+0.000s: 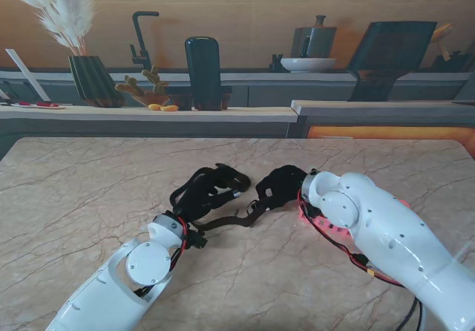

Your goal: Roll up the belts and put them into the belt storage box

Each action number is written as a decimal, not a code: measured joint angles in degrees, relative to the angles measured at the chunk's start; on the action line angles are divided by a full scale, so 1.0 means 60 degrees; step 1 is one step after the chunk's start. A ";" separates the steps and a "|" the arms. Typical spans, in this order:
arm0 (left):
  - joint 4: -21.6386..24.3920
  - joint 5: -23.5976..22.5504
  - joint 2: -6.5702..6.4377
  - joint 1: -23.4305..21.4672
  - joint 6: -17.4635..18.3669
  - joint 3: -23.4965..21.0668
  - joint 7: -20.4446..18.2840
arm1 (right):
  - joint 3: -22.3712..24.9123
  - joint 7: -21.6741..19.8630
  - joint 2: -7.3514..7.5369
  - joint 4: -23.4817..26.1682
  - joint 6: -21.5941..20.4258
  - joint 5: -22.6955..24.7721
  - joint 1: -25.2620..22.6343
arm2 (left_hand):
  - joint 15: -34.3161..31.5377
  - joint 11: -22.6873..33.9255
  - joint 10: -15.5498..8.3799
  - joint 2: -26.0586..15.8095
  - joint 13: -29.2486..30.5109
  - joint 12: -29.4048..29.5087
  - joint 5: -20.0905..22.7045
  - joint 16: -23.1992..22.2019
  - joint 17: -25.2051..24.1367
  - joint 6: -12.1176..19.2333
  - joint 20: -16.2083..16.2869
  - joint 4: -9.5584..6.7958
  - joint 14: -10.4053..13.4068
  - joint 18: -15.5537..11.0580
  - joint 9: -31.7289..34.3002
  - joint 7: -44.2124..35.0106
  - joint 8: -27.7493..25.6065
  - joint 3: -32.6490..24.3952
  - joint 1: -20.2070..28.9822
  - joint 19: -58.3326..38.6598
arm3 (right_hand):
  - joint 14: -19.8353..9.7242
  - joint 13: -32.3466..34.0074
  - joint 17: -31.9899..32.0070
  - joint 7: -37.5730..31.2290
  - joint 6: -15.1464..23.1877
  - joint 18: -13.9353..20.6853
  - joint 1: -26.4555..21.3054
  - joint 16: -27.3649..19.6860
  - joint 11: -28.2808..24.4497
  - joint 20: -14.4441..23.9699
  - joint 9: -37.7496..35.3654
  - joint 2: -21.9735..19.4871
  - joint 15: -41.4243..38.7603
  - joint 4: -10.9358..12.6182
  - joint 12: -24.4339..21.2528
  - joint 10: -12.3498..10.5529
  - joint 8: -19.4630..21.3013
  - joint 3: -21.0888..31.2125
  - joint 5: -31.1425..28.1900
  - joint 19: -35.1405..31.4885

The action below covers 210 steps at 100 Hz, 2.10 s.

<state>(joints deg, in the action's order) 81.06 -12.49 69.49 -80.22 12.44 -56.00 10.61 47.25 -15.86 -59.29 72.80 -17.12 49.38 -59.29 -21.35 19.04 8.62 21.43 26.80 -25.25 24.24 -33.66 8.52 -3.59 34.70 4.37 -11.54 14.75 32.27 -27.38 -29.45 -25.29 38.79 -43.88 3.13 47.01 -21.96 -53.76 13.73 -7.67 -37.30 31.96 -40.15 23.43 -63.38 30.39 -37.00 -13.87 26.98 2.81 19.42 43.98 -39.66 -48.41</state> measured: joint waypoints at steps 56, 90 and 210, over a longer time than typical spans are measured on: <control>-0.0376 -0.0564 -0.0287 0.0506 -0.0517 0.0624 -0.1091 | 0.0381 -0.0929 0.0309 0.1592 -0.1063 -0.0176 -0.0184 | 0.0709 -0.0553 0.0519 0.0012 -0.0689 0.0590 0.1149 0.1235 -0.0532 -0.1110 -0.1495 0.0000 -0.0421 -0.0349 -0.0128 0.1447 0.0872 0.1089 -0.0033 0.1203 | 0.0305 0.0102 -0.0239 0.0105 -0.0759 -0.0102 0.0922 0.1515 -0.2314 0.0792 -0.0069 0.1434 -0.1982 0.1546 0.0939 0.0423 0.0806 0.2288 -0.1046 -0.0006; -0.0507 0.0002 -0.0314 0.0589 -0.0273 0.0766 -0.1466 | 0.0033 -0.0448 0.0237 0.1742 -0.1260 0.0348 0.0072 | 0.0059 -0.0541 0.0628 -0.0013 0.0400 0.0438 0.2089 0.0769 -0.0397 -0.1169 -0.1379 0.0000 -0.0819 0.0111 0.1129 0.1456 0.0680 0.1527 -0.0519 0.0478 | 0.0374 0.0447 -0.0250 0.0085 -0.0831 -0.0108 0.1222 0.1750 -0.2771 0.0812 -0.0351 0.1748 -0.2362 0.2239 0.1069 0.0424 0.0862 0.2578 -0.1299 -0.0006; -0.0328 0.1913 -0.0436 0.0495 -0.0255 0.0423 -0.2524 | 0.0629 0.1466 -0.0223 0.1873 0.0754 0.0060 -0.0597 | -0.4380 0.3353 0.0486 -0.2060 0.3719 -0.2465 0.2334 -0.1581 0.1153 -0.1767 -0.0413 -0.0011 -0.1138 0.0292 0.4536 -0.3585 -0.2743 0.3744 0.3802 -0.3274 | 0.0303 -0.0577 0.0121 0.2200 -0.0638 -0.0365 0.2412 0.0539 0.0825 0.1028 0.2238 -0.0306 0.0271 0.1560 0.0027 0.0556 0.1273 0.0096 0.0316 0.0348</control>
<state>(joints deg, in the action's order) 79.09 -1.01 66.88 -77.25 10.91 -53.47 -4.53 51.02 -7.06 -60.63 84.03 -12.60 49.74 -62.87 -47.63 39.16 11.54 9.07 49.11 -40.04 38.25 -43.15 15.44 -14.19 32.23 4.31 -18.36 16.50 59.49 -48.88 -45.91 -2.83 61.60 -63.52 4.95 43.54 -21.24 -40.56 9.90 -9.86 -22.83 35.20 -35.20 29.60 -49.95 28.56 -35.37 -4.51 27.15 6.15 27.06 44.55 -37.76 -46.32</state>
